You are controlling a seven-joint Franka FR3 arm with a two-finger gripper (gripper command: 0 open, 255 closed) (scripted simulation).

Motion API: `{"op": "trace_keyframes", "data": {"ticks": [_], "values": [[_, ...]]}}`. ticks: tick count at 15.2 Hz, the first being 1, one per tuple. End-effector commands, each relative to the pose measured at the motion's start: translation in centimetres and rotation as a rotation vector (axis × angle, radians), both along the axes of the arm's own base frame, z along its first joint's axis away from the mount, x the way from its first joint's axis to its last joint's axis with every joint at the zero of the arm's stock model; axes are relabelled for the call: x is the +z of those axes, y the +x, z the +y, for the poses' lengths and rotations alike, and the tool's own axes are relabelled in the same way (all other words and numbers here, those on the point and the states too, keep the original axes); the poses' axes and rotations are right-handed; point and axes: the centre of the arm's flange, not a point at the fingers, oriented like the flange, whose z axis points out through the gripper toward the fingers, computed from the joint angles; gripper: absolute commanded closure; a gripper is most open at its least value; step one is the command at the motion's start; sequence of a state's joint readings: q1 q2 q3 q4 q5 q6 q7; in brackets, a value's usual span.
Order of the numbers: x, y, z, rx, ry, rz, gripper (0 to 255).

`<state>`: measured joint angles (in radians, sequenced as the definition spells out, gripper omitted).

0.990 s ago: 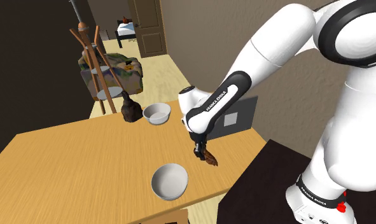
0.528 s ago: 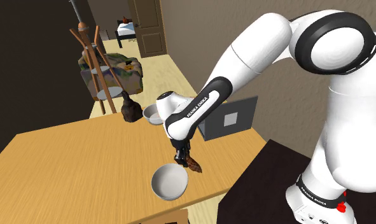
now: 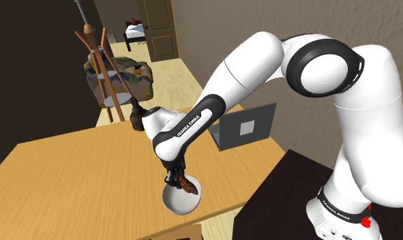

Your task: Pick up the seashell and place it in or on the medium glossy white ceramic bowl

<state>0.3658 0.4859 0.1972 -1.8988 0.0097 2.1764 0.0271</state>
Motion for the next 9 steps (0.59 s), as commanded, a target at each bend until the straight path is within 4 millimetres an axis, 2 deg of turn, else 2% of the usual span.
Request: {"op": "trace_keyframes", "data": {"ticks": [1, 9], "values": [[-0.9, 0.1, 0.1, -0.001, 0.000, 0.000, 255], [-5.1, 0.1, 0.1, -0.001, 0.000, 0.000, 255]]}}
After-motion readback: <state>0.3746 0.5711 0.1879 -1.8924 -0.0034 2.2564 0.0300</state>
